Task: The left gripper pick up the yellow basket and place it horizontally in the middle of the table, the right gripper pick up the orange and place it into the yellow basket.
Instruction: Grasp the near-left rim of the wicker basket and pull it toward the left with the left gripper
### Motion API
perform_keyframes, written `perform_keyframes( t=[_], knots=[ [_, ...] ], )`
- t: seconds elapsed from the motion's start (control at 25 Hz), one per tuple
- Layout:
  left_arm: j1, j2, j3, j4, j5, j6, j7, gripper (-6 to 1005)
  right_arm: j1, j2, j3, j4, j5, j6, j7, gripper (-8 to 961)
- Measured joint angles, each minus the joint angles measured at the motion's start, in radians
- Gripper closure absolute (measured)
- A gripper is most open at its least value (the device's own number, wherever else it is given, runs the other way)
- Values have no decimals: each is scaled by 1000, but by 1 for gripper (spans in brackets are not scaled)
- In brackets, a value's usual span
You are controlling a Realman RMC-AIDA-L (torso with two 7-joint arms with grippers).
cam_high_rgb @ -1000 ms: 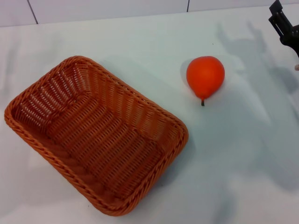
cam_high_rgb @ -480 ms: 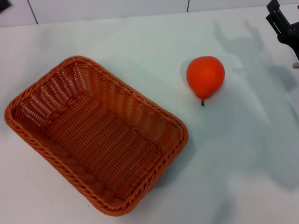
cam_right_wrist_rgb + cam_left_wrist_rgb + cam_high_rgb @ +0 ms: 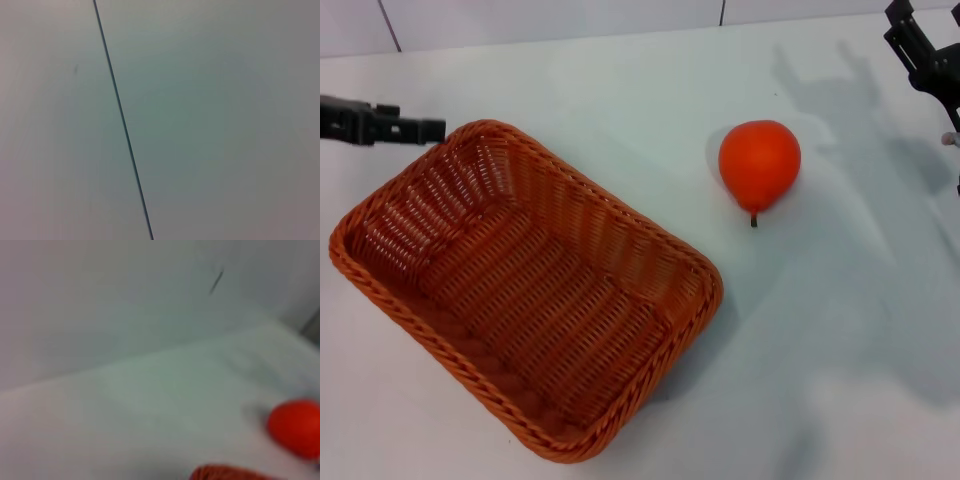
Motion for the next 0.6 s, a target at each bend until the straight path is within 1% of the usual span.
perform_keyframes(
  t=[0.28, 0.44, 0.6],
  knots=[
    [-16, -33, 37, 108, 188, -12, -5, 102, -2, 0, 0, 0, -19, 0, 1, 9],
    [-28, -46, 43, 119, 271, -8, -4, 106, -3, 0, 0, 0, -24, 0, 2, 9],
    [-32, -58, 54, 122, 305, -3, -3, 111, -3, 0, 0, 0, -26, -1, 3, 9]
  ],
)
